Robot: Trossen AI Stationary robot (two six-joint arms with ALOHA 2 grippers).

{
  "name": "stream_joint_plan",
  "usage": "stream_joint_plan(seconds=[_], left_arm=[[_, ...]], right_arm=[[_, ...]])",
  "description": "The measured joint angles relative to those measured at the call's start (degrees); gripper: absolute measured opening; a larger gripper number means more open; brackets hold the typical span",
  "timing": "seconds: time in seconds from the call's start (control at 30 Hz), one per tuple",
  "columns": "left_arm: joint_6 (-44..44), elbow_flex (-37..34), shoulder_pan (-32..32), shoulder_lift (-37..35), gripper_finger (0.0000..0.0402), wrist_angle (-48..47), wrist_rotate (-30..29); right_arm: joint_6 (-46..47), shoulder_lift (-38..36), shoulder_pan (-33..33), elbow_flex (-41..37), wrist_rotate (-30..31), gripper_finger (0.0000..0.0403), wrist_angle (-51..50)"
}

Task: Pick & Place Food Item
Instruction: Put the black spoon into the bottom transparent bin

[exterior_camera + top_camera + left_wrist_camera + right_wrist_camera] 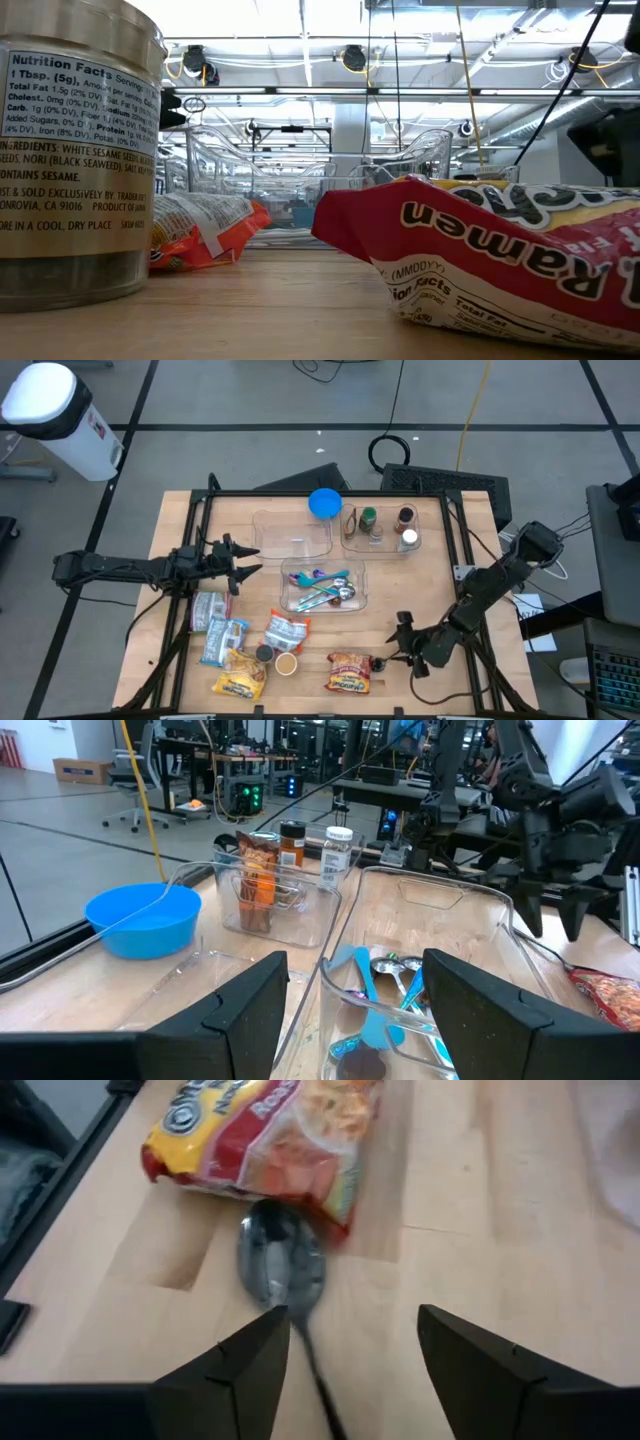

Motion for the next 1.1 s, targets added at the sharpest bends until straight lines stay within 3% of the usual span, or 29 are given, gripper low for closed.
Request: stream_joint_plan(seconds=[0.17,0.43,0.77,0.93,1.1], left_arm=[[0.01,0.01,0.00,-0.02,0.0241,0.00,-0.01],[0.00,0.02,0.00,-0.02,0.0241,-0.01,-0.02],[0.01,0.02,-0.01,-0.01,0.0241,0.00,-0.02],[-0.01,0.00,-0.01,0.00,0.0241,0.00,-0.02],[0.01,0.01,0.00,-0.01,0.0241,0.00,0.00]], right_arm=[[-1.47,6.58,0.04,-0.05,-4.50,0.0191,4.61],[-0.30,9.79,0.06,0.17,-2.99,0.0145,2.60],[-0.57,8.92,-0.03,0.11,-4.50,0.0014,-1.40],[1.37,8.51,-0.05,0.04,-5.37,0.0011,-0.86],[1.45,3.62,-0.20,-0.25,-5.94,0.0005,-1.71]])
